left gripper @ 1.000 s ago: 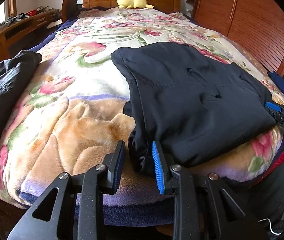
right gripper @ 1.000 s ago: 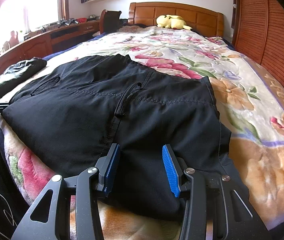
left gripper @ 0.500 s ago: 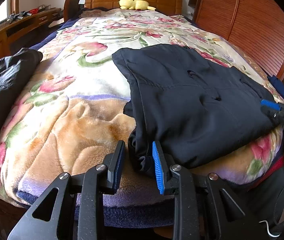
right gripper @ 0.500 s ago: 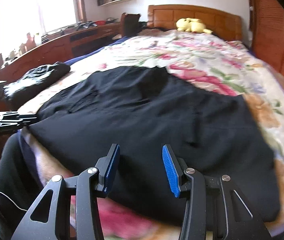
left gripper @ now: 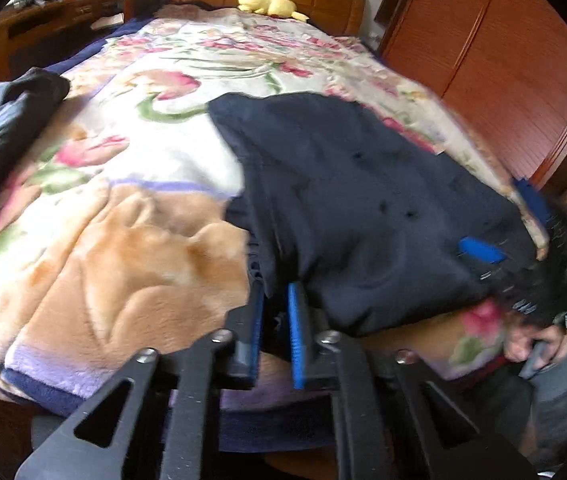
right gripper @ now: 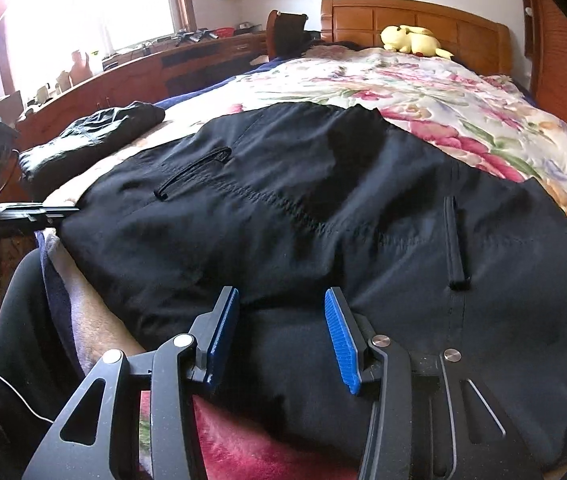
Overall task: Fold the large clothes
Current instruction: 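Lift the coat edge and fold it over the coat with the left gripper, release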
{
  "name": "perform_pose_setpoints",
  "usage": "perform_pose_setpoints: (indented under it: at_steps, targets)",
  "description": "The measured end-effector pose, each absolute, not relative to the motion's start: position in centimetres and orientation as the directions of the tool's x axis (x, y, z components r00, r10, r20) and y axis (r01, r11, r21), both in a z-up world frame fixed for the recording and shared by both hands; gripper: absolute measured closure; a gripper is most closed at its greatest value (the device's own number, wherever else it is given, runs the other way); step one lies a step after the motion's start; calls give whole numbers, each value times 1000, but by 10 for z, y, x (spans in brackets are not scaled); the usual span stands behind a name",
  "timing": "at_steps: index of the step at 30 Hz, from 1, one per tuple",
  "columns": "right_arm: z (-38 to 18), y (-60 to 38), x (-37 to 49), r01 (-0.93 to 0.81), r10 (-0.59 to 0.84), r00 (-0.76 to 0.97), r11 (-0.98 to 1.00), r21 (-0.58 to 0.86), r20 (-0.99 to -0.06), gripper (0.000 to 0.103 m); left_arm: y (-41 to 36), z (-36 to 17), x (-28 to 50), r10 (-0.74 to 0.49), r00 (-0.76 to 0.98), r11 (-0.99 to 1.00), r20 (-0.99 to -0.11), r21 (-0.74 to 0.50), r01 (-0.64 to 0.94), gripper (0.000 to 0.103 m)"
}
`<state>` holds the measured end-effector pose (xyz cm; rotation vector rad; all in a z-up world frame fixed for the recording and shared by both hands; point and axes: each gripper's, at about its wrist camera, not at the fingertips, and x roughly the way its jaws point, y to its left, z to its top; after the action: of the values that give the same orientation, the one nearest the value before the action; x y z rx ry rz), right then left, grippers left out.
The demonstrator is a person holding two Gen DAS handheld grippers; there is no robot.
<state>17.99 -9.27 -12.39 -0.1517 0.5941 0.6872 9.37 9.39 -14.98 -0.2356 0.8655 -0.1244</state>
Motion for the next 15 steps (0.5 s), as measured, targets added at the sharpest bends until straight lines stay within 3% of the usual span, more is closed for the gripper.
perform_pose_setpoints:
  at_steps: [2,9,15]
  targets:
    - [-126,-97,179,-638,556,616,768,61,-558,57,81,-134,95,-173,675,980,-717,-193,47,94]
    - [-122,-100,169,-620,547,634,782,64,-547,57,21,-58,128,-254,760,967,-598,-158,199,95]
    - [-102,-156,149,-523,459,725,852,23,-513,57,-39,-27,171,-338,750,936,-569,-121,329,96]
